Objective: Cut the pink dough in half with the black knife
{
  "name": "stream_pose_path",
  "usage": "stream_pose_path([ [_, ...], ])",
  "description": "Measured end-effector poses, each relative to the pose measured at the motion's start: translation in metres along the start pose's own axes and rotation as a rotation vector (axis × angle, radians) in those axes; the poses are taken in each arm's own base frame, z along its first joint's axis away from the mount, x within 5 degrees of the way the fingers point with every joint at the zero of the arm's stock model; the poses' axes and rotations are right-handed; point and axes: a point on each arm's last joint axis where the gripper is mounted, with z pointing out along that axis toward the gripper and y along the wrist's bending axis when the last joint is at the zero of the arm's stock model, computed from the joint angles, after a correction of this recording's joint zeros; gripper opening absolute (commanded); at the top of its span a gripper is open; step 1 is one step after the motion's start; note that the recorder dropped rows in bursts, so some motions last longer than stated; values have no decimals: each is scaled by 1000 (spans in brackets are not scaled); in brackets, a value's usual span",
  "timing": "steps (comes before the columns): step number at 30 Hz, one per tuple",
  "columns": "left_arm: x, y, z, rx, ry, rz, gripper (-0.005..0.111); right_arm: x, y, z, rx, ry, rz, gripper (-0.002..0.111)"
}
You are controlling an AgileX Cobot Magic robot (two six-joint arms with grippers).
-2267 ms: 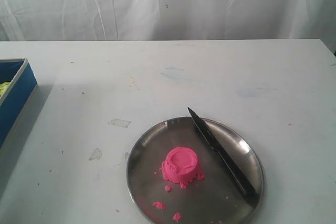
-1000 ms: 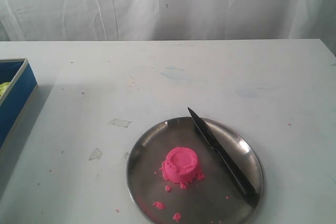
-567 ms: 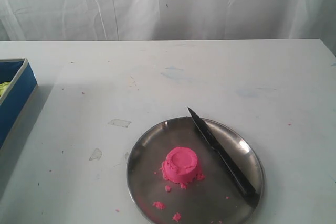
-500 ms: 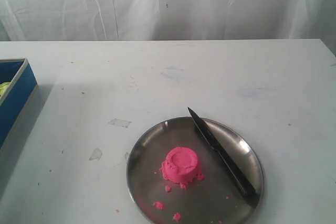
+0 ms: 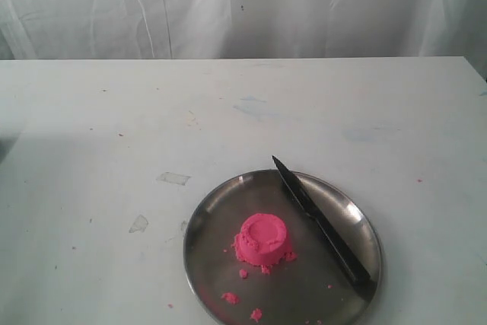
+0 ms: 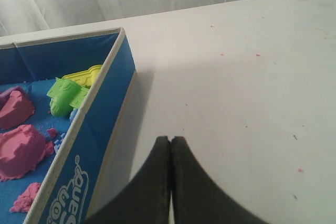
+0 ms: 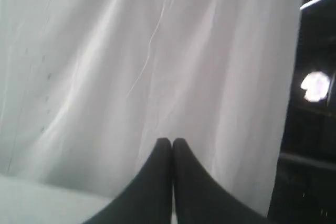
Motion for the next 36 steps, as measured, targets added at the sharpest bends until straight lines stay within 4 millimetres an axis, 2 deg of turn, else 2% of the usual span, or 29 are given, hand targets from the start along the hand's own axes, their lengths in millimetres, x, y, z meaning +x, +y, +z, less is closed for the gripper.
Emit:
stream_pose_path([
  [2,0,0,0,0,0,0,0,16,9,11,-97,160,-9,0],
  [4,0,0,0,0,0,0,0,23,15,18,-169,255,66,0],
  [10,0,0,0,0,0,0,0,22,25,34,-299,459,185,0],
  [18,0,0,0,0,0,0,0,35,41,68,-430,711,239,0],
  [26,0,0,0,0,0,0,0,77,85,101,-665,1102,243,0],
  [32,0,0,0,0,0,0,0,108,118,133,-755,1290,206,0],
  [36,0,0,0,0,0,0,0,122,134,153,-790,1339,155,0],
])
